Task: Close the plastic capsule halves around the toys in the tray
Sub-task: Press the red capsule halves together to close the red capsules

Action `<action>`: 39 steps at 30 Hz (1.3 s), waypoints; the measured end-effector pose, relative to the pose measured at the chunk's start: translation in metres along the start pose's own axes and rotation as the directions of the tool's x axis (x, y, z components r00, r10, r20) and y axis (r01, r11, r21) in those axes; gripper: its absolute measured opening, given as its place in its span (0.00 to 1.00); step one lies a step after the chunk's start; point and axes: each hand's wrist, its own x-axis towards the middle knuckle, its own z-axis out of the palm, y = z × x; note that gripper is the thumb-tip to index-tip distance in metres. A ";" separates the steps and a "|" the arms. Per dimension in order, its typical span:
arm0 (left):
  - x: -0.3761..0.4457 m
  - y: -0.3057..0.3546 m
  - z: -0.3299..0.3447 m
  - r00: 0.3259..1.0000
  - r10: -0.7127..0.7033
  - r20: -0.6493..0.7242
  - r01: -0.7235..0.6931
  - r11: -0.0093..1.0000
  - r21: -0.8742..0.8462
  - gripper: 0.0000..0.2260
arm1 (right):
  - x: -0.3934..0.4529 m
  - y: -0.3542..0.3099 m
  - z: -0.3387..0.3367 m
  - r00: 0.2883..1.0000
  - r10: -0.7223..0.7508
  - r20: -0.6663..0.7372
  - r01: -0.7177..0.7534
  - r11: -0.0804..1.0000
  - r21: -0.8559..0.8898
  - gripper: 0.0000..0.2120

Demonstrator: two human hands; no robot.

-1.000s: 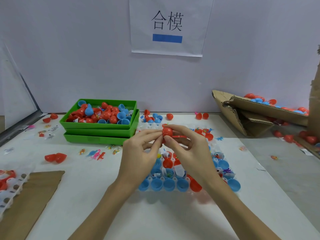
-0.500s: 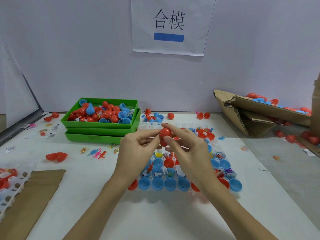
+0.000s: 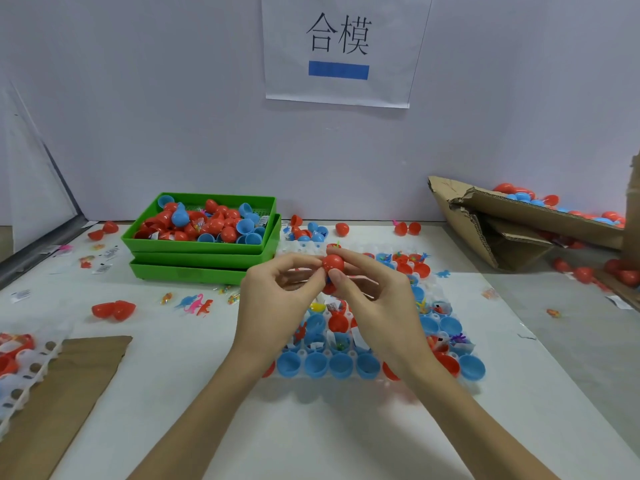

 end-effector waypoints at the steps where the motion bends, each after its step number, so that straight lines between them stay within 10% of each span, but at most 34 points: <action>1: 0.000 0.001 0.000 1.000 -0.014 0.009 0.014 1.000 -0.007 0.06 | 0.000 0.000 0.001 1.000 0.010 0.000 -0.010 1.000 0.022 0.14; 15: 0.003 0.005 -0.007 0.974 0.174 0.147 -0.208 0.944 0.256 0.05 | -0.002 -0.001 0.003 0.992 0.125 -0.027 -0.119 0.980 0.158 0.11; 31: 0.000 0.002 0.000 0.991 -0.064 0.114 0.086 0.976 -0.201 0.09 | 0.001 -0.007 -0.003 0.987 0.161 -0.005 -0.154 0.953 0.261 0.12; 39: -0.008 0.002 0.009 0.954 0.299 -0.006 -0.289 0.930 0.228 0.15 | 0.003 -0.009 -0.005 0.975 0.216 0.050 -0.218 0.899 0.381 0.12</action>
